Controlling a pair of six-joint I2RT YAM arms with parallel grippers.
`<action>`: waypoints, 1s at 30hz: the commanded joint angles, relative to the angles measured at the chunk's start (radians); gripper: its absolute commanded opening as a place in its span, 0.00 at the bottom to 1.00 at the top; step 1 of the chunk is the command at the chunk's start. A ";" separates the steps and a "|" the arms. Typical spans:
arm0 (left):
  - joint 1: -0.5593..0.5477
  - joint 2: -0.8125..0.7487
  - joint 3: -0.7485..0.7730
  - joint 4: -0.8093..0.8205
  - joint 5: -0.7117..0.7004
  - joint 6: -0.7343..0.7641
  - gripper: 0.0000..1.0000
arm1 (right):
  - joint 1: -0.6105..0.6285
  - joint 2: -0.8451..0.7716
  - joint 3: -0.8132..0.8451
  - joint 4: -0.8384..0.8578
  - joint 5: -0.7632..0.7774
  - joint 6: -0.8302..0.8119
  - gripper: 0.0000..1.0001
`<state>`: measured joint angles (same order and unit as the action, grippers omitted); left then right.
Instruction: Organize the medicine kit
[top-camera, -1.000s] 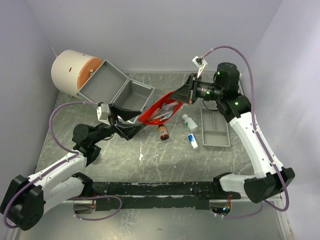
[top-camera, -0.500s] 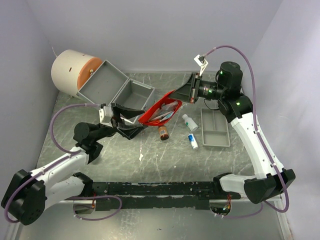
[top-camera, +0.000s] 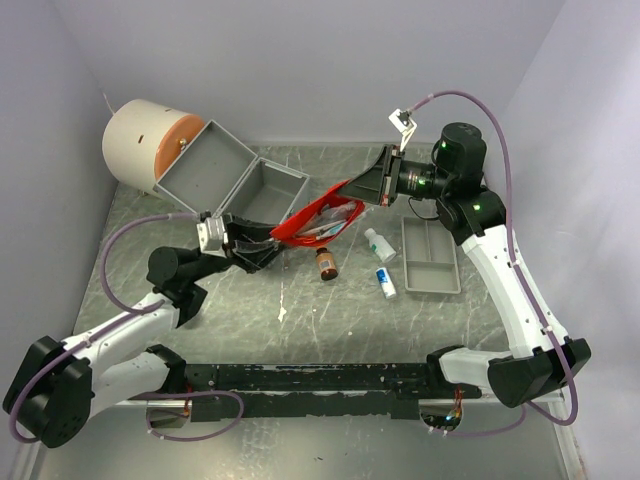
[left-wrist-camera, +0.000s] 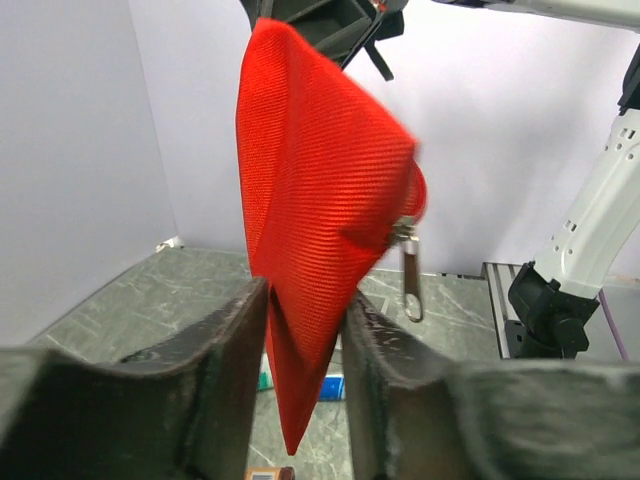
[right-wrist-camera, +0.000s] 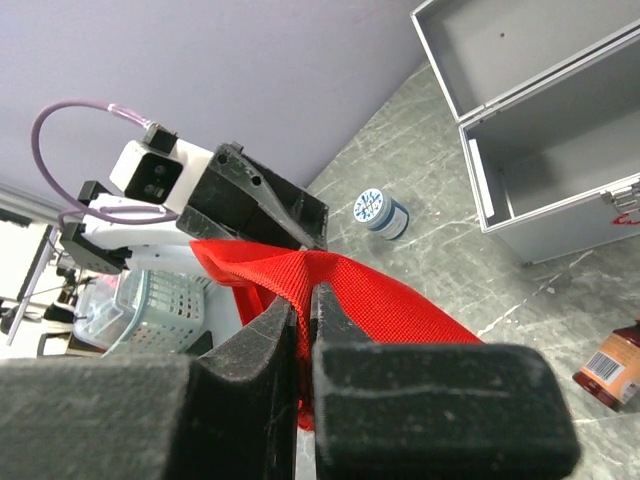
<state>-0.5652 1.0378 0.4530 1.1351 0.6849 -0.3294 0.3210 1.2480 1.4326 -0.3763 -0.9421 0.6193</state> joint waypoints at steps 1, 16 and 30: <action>-0.008 -0.026 0.002 0.095 -0.015 -0.007 0.39 | -0.007 -0.003 0.011 -0.022 0.001 -0.011 0.00; -0.008 -0.137 -0.021 -0.216 -0.033 -0.213 0.07 | -0.009 -0.050 -0.125 -0.045 0.368 -0.217 0.45; -0.008 -0.279 -0.084 -0.619 -0.312 -0.102 0.07 | 0.021 -0.176 -0.340 0.168 0.572 -0.237 0.55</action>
<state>-0.5667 0.7673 0.3649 0.6060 0.4870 -0.4763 0.3210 1.1065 1.1389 -0.2871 -0.5064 0.4061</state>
